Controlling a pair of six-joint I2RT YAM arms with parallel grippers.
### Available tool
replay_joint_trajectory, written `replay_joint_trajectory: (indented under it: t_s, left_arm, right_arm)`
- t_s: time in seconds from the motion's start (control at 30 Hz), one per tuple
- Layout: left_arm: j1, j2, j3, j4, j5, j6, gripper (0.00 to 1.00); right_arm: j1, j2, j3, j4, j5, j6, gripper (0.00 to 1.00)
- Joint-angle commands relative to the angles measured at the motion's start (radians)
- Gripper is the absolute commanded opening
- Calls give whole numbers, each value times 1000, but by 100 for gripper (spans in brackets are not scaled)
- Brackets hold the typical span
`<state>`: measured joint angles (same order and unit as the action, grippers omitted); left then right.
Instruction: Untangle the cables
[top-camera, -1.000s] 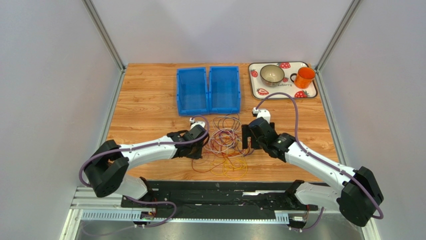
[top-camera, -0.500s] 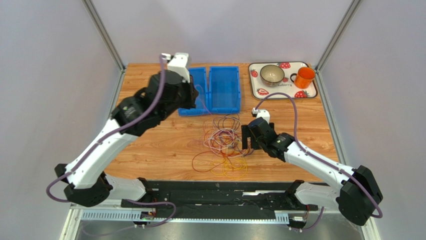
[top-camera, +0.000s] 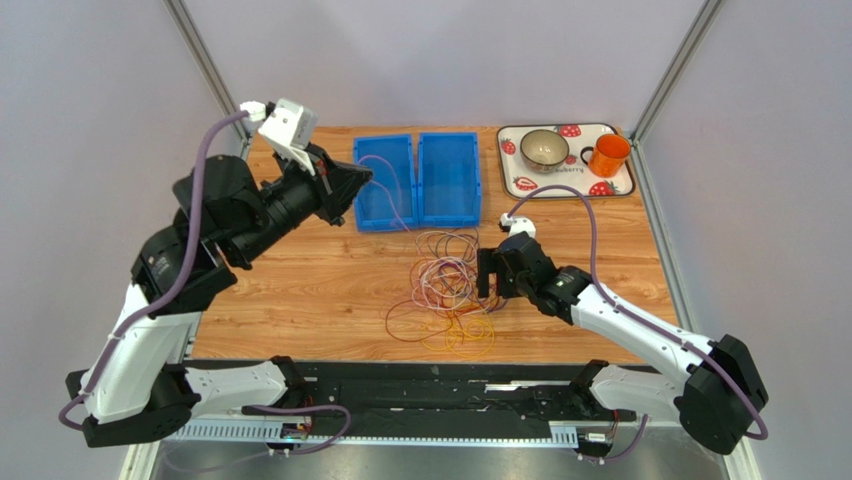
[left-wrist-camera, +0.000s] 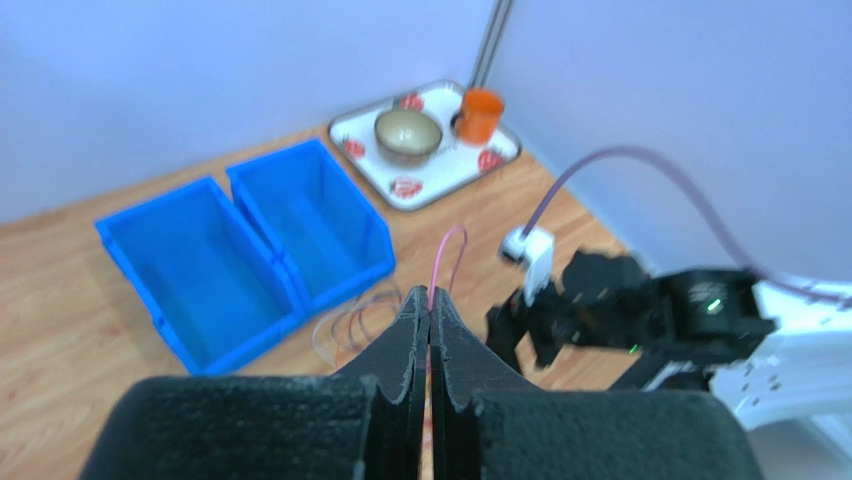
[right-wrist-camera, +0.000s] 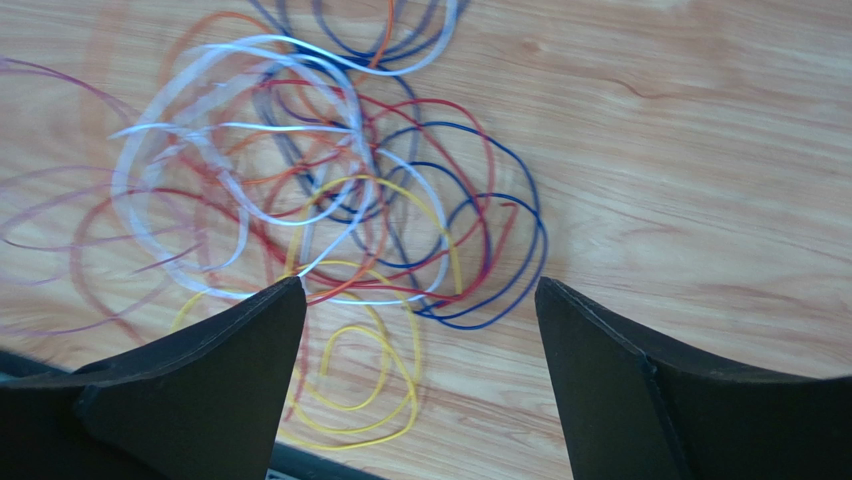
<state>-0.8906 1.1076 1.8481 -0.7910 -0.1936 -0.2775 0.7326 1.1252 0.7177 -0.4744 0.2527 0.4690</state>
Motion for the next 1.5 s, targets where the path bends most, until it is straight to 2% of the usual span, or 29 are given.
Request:
replay_joint_trajectory:
  t_s: [0.0, 0.17, 0.27, 0.37, 0.53, 0.67, 0.87, 0.9, 0.97, 1.0, 1.03, 1.1, 1.23, 1.47]
  left_arm:
    - [-4, -47, -261, 76, -36, -20, 0]
    - [-4, -84, -608, 75, -162, -173, 0]
    - [-4, -106, -728, 62, -191, -259, 0]
    - [-4, -112, -780, 29, -260, -319, 0]
    - [4, -72, -785, -86, -404, -420, 0]
    - [53, -20, -805, -122, -386, -471, 0]
    - [81, 81, -878, -119, -310, -528, 23]
    - [81, 84, -895, -90, -281, -517, 35]
    - [79, 71, -961, 2, -190, -509, 48]
    - [75, 64, -983, 33, -163, -496, 60]
    - [67, 61, -1012, 54, -140, -493, 64]
    - [35, 61, -1024, 93, -141, -480, 67]
    - [-5, 109, -1023, 156, -119, -440, 67]
    - [-50, 263, -1009, 289, -89, -416, 67]
  right_arm:
    - [5, -103, 23, 135, -151, -32, 90]
    - [5, -159, 26, 169, -214, -53, 90]
    - [5, -137, 28, 189, -231, -56, 90]
    - [4, -88, 45, 191, -236, -52, 90]
    - [8, -38, 58, 206, -325, -47, 90]
    - [16, 5, 78, 181, -308, -32, 89]
    - [18, 59, 77, 175, -294, -18, 89]
    - [19, 65, 77, 174, -291, -20, 89]
    - [19, 73, 78, 163, -288, -27, 88]
    - [18, 74, 80, 158, -277, -29, 88]
    - [19, 73, 83, 146, -273, -35, 88]
    - [19, 68, 83, 137, -256, -43, 88]
    - [19, 56, 69, 122, -214, -47, 89]
    - [19, 56, 45, 114, -187, -38, 88]
